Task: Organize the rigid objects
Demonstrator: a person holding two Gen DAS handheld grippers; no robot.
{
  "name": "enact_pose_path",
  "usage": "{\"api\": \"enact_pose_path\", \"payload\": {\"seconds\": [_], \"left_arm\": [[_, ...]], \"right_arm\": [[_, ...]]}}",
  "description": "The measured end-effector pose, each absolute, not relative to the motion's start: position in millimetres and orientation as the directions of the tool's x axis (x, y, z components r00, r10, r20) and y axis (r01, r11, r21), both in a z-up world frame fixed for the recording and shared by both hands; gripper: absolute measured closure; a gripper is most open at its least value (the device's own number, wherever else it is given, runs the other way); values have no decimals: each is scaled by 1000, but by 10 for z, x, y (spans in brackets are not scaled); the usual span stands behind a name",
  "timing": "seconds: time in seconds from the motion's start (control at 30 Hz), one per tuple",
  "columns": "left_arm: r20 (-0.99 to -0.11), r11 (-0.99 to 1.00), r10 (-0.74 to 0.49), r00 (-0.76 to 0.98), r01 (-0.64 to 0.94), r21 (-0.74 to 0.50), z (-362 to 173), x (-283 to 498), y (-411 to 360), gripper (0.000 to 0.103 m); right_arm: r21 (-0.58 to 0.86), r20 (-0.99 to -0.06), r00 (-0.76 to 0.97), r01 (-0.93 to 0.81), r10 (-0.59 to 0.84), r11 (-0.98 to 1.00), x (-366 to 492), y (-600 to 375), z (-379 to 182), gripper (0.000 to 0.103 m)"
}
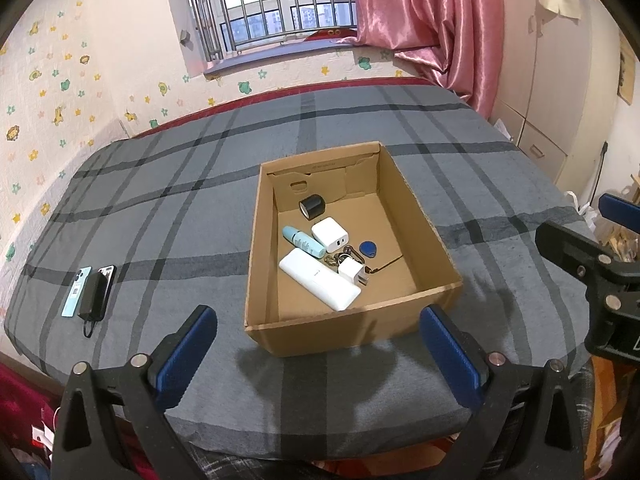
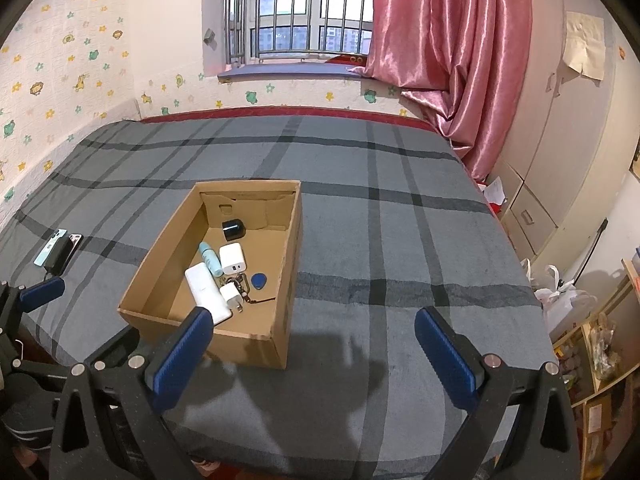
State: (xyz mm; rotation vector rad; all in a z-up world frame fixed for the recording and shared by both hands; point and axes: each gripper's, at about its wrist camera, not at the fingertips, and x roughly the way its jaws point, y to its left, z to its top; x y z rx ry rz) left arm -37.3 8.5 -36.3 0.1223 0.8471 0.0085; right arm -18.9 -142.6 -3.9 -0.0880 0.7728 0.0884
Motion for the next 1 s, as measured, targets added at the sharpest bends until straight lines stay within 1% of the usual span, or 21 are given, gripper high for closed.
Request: {"api": "enact_pose_path", "payload": {"seconds": [0.53, 1.0], "left_arm": [[-728, 991, 78, 681, 29, 133, -281, -411, 100, 0], [-734, 990, 83, 674, 27, 136, -315, -357, 123, 0]], "right_arm": [[-61, -739, 673, -126, 40, 990, -174, -1364, -120, 0], [-55, -740, 671, -127, 45, 990, -119, -1385, -138, 0]]}}
